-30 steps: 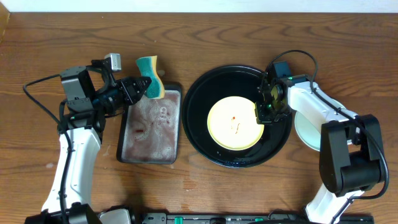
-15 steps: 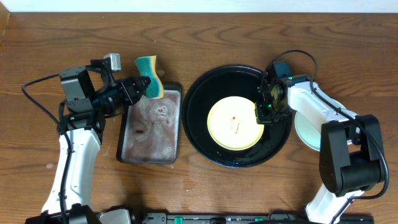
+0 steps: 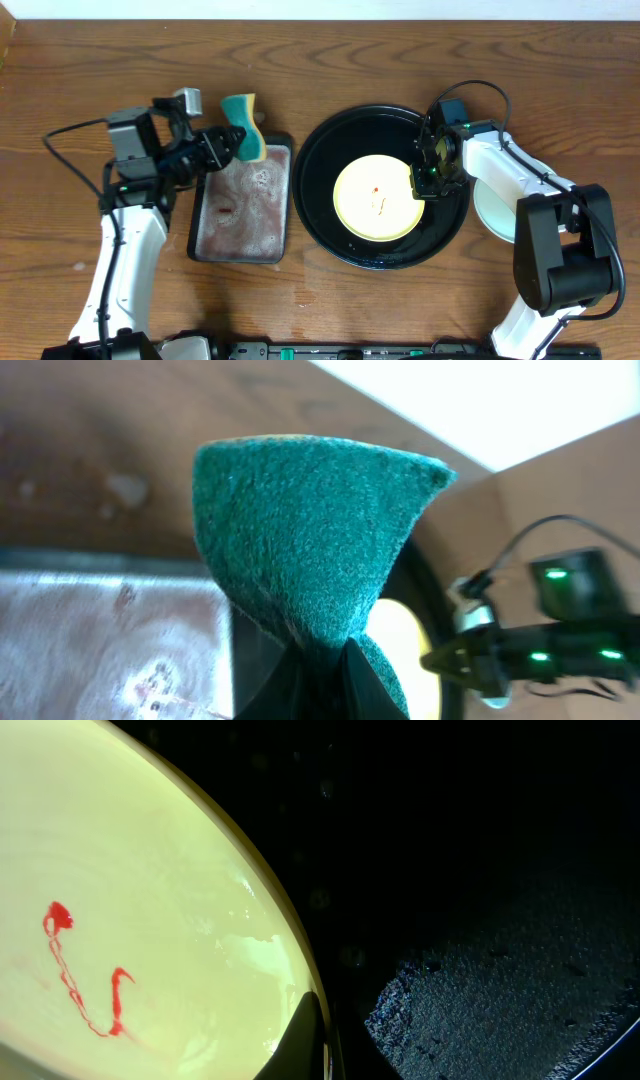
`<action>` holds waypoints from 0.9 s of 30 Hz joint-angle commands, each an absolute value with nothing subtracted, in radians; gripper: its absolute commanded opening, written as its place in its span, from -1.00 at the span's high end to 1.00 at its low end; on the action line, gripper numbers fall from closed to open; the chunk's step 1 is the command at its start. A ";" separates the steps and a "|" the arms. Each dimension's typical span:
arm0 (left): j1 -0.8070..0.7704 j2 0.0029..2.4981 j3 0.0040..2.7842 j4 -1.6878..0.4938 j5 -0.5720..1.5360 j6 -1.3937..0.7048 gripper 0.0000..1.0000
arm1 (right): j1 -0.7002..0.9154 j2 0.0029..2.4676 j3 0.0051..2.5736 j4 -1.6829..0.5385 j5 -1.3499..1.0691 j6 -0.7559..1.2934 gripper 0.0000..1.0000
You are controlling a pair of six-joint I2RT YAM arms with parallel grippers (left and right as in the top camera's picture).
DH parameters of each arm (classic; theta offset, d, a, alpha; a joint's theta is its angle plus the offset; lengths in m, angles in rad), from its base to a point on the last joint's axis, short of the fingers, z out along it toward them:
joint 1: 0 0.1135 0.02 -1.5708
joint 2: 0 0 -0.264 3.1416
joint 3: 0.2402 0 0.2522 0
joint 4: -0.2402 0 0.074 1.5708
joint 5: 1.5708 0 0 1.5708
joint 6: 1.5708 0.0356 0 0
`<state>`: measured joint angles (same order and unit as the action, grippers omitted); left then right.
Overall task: Clean dirty plates on tray and stack at the side
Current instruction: 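Lower the sponge back over the soapy tray with the left gripper, then carry the sponge with the left gripper onto the yellow plate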
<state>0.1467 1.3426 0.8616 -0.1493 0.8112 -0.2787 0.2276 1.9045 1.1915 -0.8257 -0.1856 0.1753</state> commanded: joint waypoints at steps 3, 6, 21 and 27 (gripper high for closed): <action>0.043 1.364 0.876 -0.246 0.437 -0.232 0.86 | 0.237 1.903 1.180 -0.823 -0.176 0.167 0.98; -0.019 1.402 0.876 -0.307 0.233 -0.233 0.85 | 0.237 1.903 1.180 -0.822 -0.176 0.167 0.98; -0.194 1.515 1.131 -0.615 0.056 -0.187 0.86 | 0.237 1.903 1.180 -0.822 -0.176 0.167 0.98; -0.328 1.527 1.150 -0.610 0.062 -0.194 0.85 | 0.237 1.903 1.180 -0.823 -0.177 0.167 0.98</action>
<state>-0.2707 1.5238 1.1378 -0.6060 0.0711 -0.2050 0.2276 1.9045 1.1912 -0.8257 -0.1856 0.1753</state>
